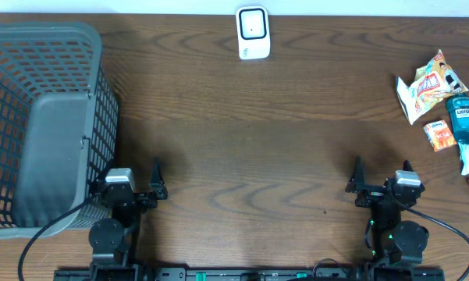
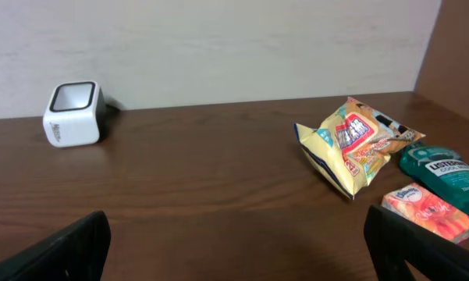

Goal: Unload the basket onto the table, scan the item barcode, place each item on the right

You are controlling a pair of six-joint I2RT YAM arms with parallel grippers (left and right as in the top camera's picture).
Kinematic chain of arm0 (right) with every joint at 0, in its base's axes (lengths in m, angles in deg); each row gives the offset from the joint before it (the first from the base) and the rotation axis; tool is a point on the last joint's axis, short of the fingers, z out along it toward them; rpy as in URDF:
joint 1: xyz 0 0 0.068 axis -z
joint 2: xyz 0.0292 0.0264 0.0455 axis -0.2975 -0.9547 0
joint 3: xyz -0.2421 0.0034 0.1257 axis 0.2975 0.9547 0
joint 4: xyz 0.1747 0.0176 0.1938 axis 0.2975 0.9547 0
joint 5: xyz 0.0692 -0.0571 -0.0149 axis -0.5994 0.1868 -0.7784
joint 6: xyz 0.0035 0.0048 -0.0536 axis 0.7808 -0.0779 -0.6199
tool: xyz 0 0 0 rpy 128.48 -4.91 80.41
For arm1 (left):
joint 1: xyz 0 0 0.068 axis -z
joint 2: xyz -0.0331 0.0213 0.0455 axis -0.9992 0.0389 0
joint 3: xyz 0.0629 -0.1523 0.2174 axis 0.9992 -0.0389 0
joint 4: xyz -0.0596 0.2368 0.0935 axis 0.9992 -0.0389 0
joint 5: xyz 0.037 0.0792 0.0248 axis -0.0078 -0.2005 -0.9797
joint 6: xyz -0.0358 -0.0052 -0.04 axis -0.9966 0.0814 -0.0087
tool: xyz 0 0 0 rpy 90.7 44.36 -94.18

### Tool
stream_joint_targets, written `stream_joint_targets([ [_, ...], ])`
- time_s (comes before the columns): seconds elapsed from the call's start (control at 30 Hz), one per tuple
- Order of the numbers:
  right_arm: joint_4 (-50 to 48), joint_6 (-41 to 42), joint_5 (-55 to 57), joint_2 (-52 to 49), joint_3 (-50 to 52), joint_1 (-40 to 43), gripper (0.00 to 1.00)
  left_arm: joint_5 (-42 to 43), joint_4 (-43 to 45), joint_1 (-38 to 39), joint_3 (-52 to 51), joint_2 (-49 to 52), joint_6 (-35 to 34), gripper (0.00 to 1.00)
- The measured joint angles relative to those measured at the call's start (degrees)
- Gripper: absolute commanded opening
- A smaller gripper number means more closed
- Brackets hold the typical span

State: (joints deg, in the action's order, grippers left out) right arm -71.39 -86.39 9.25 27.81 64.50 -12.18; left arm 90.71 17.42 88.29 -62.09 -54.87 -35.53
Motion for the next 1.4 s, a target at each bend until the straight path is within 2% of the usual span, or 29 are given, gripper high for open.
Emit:
stream_joint_targets([
  [1.4, 0.0, 0.2, 0.3, 0.0, 0.0, 0.0, 0.99, 0.0, 0.0, -1.1, 0.0, 0.0, 0.0, 0.98],
])
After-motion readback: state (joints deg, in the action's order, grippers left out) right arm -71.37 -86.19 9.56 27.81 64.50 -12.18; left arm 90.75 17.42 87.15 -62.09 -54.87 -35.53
